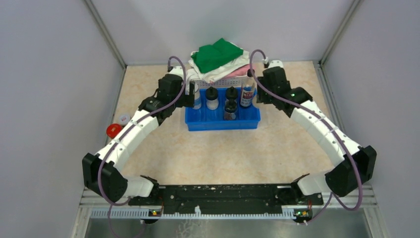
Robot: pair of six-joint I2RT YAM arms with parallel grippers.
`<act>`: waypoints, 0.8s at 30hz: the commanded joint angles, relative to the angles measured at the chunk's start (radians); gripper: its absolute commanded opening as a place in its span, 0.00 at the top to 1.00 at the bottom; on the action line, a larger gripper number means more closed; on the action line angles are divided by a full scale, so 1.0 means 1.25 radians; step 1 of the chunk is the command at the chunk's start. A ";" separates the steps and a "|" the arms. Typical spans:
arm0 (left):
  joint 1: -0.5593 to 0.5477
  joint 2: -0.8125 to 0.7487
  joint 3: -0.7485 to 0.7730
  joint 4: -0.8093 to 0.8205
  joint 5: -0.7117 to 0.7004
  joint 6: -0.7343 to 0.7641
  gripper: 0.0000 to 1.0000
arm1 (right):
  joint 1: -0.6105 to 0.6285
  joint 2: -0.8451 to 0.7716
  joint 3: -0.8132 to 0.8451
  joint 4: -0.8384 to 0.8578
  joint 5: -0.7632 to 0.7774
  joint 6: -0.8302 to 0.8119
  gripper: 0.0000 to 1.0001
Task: Organize the condiment bottles
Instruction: Place the bottle in the storage box.
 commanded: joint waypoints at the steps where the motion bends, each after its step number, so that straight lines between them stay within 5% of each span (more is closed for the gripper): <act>1: 0.002 -0.041 0.045 -0.033 -0.038 -0.014 0.01 | 0.080 0.048 -0.016 0.066 -0.003 -0.030 1.00; 24: 0.005 -0.058 0.029 -0.030 -0.064 0.002 0.01 | 0.146 0.204 -0.090 0.183 0.118 -0.026 1.00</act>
